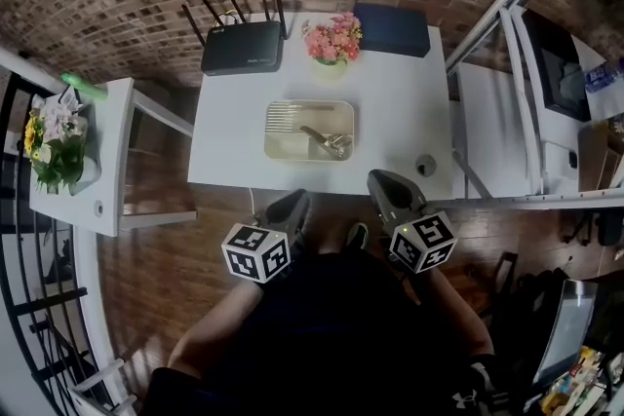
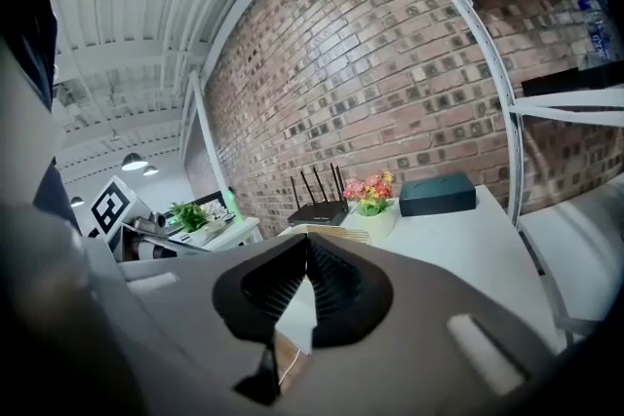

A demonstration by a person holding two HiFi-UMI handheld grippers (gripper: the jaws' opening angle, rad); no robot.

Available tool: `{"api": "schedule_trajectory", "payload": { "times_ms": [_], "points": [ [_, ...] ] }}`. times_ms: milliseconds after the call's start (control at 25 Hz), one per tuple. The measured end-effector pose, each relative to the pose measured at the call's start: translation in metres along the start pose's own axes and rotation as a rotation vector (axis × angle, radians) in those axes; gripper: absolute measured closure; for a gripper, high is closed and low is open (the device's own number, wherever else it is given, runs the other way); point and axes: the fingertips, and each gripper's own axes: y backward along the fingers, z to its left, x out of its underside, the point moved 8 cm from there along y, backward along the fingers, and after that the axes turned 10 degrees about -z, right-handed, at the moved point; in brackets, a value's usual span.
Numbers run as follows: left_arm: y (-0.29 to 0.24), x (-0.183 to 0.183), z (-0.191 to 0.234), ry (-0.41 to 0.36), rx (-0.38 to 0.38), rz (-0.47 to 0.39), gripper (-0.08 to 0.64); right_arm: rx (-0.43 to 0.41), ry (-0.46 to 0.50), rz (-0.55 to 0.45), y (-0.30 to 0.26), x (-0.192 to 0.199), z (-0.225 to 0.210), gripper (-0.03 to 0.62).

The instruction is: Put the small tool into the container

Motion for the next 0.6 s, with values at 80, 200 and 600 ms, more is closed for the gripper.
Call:
{"api": "schedule_trajectory", "payload": {
  "times_ms": [80,200,600],
  "points": [
    [0.000,-0.001,0.000,0.001,0.002,0.000,0.551,-0.003,0.003,-0.006,0.000,-0.002,0.002,0.581],
    [0.000,-0.002,0.001,0.002,0.003,-0.005,0.549,-0.003,0.009,-0.011,0.000,-0.005,0.004,0.581],
    [0.002,-0.010,0.003,-0.015,0.012,-0.024,0.551,-0.017,-0.001,-0.008,-0.008,-0.008,0.012,0.581]
  ]
}}
